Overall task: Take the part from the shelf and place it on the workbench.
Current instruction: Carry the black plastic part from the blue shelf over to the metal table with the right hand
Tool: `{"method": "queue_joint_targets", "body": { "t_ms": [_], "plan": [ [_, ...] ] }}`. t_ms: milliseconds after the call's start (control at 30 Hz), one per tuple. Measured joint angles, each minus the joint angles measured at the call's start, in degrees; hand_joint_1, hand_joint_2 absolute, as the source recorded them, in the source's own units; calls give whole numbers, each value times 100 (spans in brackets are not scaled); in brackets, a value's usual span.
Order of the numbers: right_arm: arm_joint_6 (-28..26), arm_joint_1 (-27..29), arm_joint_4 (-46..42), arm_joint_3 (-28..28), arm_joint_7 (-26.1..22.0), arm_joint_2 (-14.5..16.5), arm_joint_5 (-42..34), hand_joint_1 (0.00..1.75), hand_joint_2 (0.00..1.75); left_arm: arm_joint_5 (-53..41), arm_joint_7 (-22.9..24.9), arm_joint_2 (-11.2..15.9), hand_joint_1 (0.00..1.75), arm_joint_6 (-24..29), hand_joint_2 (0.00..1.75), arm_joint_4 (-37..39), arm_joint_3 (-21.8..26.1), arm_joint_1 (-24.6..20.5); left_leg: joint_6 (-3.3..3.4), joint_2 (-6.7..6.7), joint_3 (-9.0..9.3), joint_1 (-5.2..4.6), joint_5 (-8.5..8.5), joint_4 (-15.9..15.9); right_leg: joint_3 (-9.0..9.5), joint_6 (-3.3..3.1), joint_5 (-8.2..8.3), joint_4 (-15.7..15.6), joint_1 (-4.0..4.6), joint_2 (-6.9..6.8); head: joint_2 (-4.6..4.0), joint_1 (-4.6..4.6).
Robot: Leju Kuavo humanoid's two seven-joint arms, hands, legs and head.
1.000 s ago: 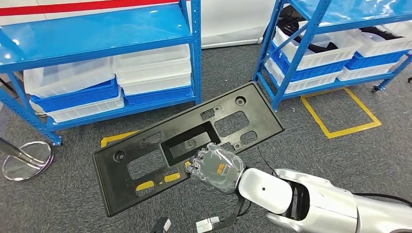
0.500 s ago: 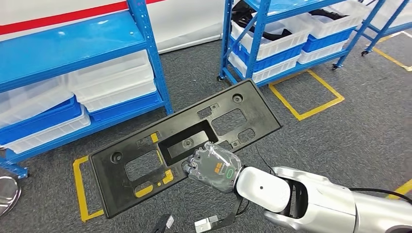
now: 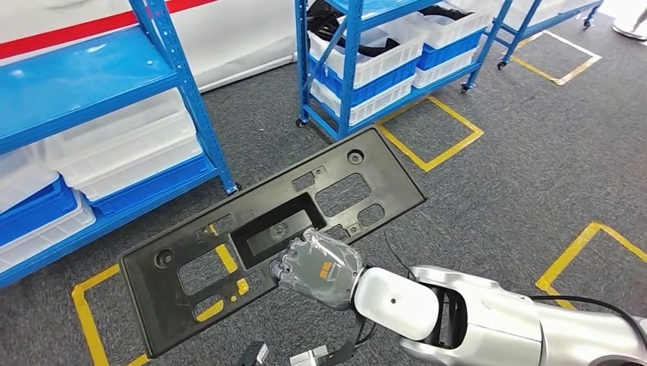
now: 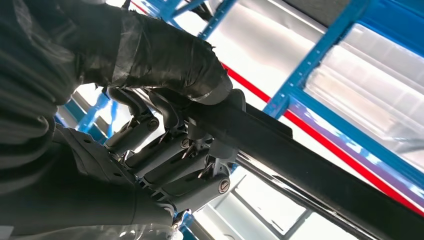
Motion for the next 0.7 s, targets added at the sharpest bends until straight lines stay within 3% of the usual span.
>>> {"method": "queue_joint_targets", "body": {
  "t_ms": [67,100,133,200,267,333,400,433,467,500,567,633,700],
  "plan": [
    [72,-74,53,2,2,84,-22,175,175,0,0,3,0,4,0,4,0,5,-48,126,36,-26,-51,-4,368,-74,189,-662,55,-214,0,-2],
    [93,-115,78,2,4,109,-32,175,175,0,-2,5,0,7,0,6,0,9,-75,175,53,-41,-68,-10,445,-128,190,-809,87,-271,-1,-7],
    [106,-147,102,2,10,122,-43,175,175,0,-5,8,0,9,0,8,0,11,-103,223,68,-58,-79,-25,459,-183,163,-828,117,-272,-1,-8],
    [111,-180,141,2,20,115,-57,175,175,0,-9,9,0,10,0,9,0,13,-163,306,114,-60,-115,-45,465,-265,168,-857,109,-132,-1,-13],
    [110,-195,171,2,24,93,-63,175,175,0,-10,13,0,4,0,10,1,13,-208,148,73,-40,-281,137,499,-341,182,-905,80,-4,-1,-26],
    [110,-199,197,11,25,78,-62,175,175,0,-9,17,0,-3,0,10,3,-10,-220,-166,-194,-26,-616,763,519,-402,189,-932,76,120,0,-48],
    [113,-189,227,40,28,58,-60,175,175,0,-4,27,0,-3,0,10,4,-55,-213,-310,-528,-37,-845,1456,520,-431,183,-922,105,271,-1,-58],
    [115,-182,240,55,29,41,-58,175,175,0,1,32,0,-2,0,10,4,-69,-202,-330,-594,-44,-803,1569,523,-438,180,-911,122,359,-1,-59],
    [116,-178,253,65,31,26,-58,175,175,0,10,37,0,-1,0,10,4,-71,-184,-349,-563,-48,-643,1458,526,-440,176,-892,135,454,0,-58],
    [117,-177,262,70,33,12,-58,175,175,0,20,37,0,-1,0,10,4,-59,-158,-397,-448,-50,-395,1141,527,-439,170,-869,145,551,0,-58],
    [120,-184,275,70,39,-12,-58,175,175,0,34,37,0,0,0,10,4,-23,-100,-672,-214,-43,-51,502,507,-420,169,-825,146,720,0,-50],
    [127,-189,289,70,43,-37,-57,175,175,0,39,37,0,-2,0,9,4,1,-60,-865,-100,-48,-43,200,439,-360,202,-808,117,868,0,-47],
    [134,-190,301,70,44,-85,-58,175,175,0,41,31,0,-4,0,8,4,7,-21,-765,-37,-45,-49,61,381,-274,259,-833,96,1001,0,-48]
  ]
}}
